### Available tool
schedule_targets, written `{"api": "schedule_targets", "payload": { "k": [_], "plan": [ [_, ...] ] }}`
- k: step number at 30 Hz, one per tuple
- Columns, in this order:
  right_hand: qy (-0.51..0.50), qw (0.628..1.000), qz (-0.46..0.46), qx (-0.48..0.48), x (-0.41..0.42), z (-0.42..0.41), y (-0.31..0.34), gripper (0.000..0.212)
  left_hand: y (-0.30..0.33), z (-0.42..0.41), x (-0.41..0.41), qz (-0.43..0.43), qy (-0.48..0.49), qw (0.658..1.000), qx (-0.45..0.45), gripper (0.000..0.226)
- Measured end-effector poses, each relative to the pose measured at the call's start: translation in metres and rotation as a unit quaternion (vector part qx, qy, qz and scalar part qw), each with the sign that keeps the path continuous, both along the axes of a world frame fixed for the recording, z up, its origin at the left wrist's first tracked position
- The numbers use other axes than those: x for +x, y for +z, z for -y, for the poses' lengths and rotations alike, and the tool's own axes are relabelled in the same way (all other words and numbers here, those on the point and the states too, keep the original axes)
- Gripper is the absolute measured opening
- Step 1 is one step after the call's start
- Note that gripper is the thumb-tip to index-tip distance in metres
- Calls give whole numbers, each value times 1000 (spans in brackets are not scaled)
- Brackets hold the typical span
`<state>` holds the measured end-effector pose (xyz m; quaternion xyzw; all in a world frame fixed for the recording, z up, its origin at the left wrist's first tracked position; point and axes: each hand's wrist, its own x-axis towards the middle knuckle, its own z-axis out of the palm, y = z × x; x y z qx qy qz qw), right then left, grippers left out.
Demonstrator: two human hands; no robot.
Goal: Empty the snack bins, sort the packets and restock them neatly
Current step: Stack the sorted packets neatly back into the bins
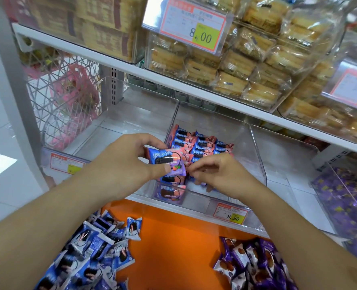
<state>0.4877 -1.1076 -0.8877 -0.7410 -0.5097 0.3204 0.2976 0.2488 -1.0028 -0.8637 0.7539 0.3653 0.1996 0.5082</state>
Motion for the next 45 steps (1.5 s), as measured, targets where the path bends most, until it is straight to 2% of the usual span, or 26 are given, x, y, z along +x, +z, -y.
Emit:
{"api": "schedule_targets", "payload": {
  "k": [2, 5, 9, 11, 14, 16, 19, 22, 30, 37, 40, 42, 45],
  "plan": [
    [-10, 997, -58, 58, -2, 9, 14, 35, -3, 3, 4, 5, -4, 1000, -10, 33],
    [53, 984, -136, 97, -14, 18, 32, 42, -5, 11, 12, 17, -25, 999, -20, 34],
    [78, 986, -11, 147, -21, 20, 34, 35, -7, 21, 19, 2, -61, 998, 12, 39],
    [52, 988, 8, 143, -14, 21, 35, 36, -8, 21, 19, 2, -33, 998, 58, 41],
    [-43, 989, 76, 119, 9, 19, 27, 34, -5, 16, 12, -32, 23, 982, 182, 45],
    [-95, 981, 146, 87, 21, 12, 13, 28, -7, 12, 10, -71, 16, 970, 231, 55],
    [-94, 978, 179, 48, 27, 0, -10, 24, -13, 11, 10, -111, -32, 962, 249, 70],
    [-64, 974, 215, 21, 25, -10, -24, 24, -18, 11, 11, -120, -43, 955, 267, 73],
    [-26, 955, 294, -7, 26, -14, -37, 24, -19, 11, 12, -112, -36, 956, 269, 65],
    [-28, 960, 278, -1, 26, -7, -30, 25, -16, 12, 11, -102, -40, 956, 273, 63],
    [-51, 965, 255, 35, 20, 13, -17, 25, -7, 20, 6, -78, -59, 954, 282, 54],
    [-60, 965, 240, 87, 7, 37, -5, 19, -1, 32, 3, -62, -94, 961, 253, 44],
    [-37, 974, 167, 152, -26, 83, 9, 6, -10, 54, 1, -47, -170, 973, 147, 31]
  ]
}}
